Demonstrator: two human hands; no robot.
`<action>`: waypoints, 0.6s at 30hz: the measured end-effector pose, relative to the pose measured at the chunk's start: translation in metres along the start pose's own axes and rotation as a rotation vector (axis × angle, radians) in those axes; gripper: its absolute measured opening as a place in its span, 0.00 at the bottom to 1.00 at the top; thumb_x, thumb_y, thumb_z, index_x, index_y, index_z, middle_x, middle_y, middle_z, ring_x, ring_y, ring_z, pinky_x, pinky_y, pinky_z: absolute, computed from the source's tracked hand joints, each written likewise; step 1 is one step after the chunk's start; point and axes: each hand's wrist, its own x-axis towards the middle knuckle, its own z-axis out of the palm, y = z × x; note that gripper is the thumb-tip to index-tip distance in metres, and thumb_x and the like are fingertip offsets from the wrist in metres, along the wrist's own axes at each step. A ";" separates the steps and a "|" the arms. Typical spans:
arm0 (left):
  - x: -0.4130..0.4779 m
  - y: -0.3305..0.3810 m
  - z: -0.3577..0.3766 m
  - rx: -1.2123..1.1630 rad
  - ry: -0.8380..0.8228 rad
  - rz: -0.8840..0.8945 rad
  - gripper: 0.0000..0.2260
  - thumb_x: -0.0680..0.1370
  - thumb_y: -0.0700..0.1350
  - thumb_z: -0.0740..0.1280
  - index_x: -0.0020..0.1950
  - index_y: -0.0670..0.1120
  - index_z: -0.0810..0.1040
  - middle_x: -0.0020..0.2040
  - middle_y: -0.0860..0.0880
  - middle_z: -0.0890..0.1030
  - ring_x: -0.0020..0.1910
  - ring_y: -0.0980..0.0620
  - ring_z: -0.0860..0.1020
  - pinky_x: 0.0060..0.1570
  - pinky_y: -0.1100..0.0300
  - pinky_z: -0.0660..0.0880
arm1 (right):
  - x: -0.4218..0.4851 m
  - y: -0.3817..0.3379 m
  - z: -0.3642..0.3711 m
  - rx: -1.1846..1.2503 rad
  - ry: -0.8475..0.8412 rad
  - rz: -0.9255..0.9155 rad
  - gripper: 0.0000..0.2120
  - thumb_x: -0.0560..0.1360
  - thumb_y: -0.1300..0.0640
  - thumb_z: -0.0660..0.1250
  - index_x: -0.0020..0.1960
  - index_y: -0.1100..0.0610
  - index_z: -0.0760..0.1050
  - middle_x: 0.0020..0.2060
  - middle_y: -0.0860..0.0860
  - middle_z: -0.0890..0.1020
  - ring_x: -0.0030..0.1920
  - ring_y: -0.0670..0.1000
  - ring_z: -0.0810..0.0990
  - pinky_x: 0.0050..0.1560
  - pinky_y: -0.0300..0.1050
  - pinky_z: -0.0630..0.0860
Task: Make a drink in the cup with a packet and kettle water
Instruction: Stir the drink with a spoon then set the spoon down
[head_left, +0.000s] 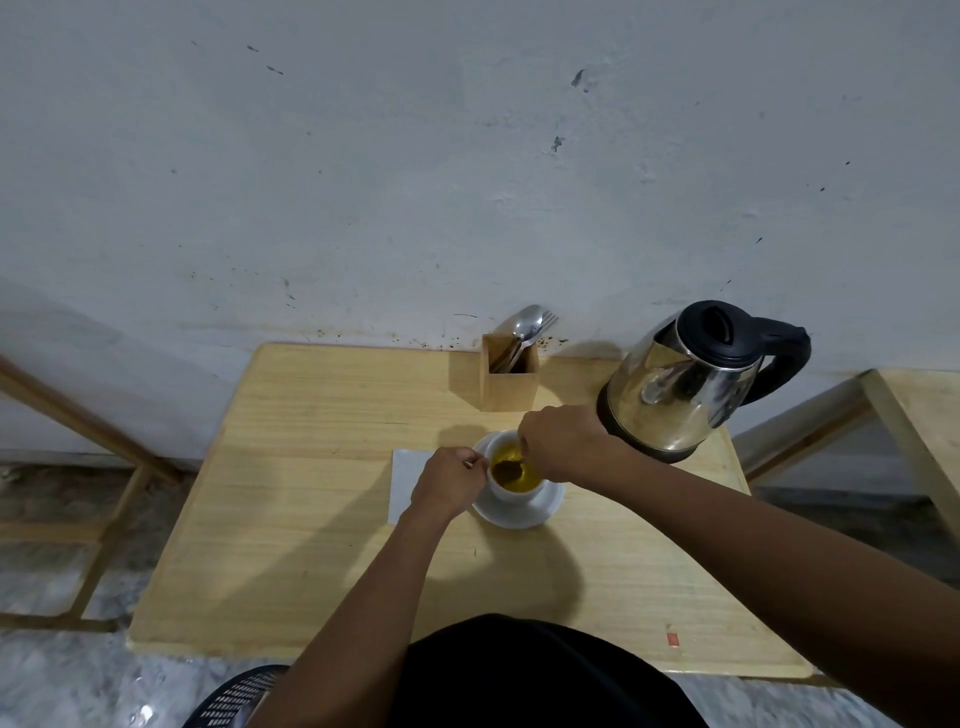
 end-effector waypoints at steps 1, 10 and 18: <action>0.000 -0.001 0.000 -0.006 0.001 0.001 0.09 0.77 0.48 0.64 0.49 0.48 0.83 0.44 0.46 0.84 0.44 0.46 0.80 0.44 0.55 0.75 | 0.001 0.001 0.001 0.012 0.019 0.009 0.11 0.77 0.53 0.64 0.57 0.56 0.74 0.39 0.50 0.77 0.40 0.51 0.76 0.39 0.44 0.72; 0.002 -0.003 0.000 -0.013 0.012 0.019 0.08 0.78 0.48 0.64 0.47 0.49 0.83 0.47 0.47 0.84 0.48 0.48 0.81 0.51 0.51 0.78 | -0.010 0.012 0.011 -0.065 0.020 0.071 0.08 0.78 0.59 0.61 0.56 0.57 0.74 0.49 0.52 0.81 0.43 0.53 0.79 0.38 0.44 0.68; 0.001 -0.002 0.000 -0.022 0.014 0.028 0.09 0.78 0.46 0.64 0.49 0.47 0.83 0.47 0.46 0.84 0.48 0.47 0.81 0.49 0.54 0.77 | -0.015 0.005 0.030 0.071 0.095 0.119 0.11 0.79 0.57 0.59 0.58 0.53 0.76 0.49 0.51 0.82 0.44 0.53 0.79 0.38 0.45 0.68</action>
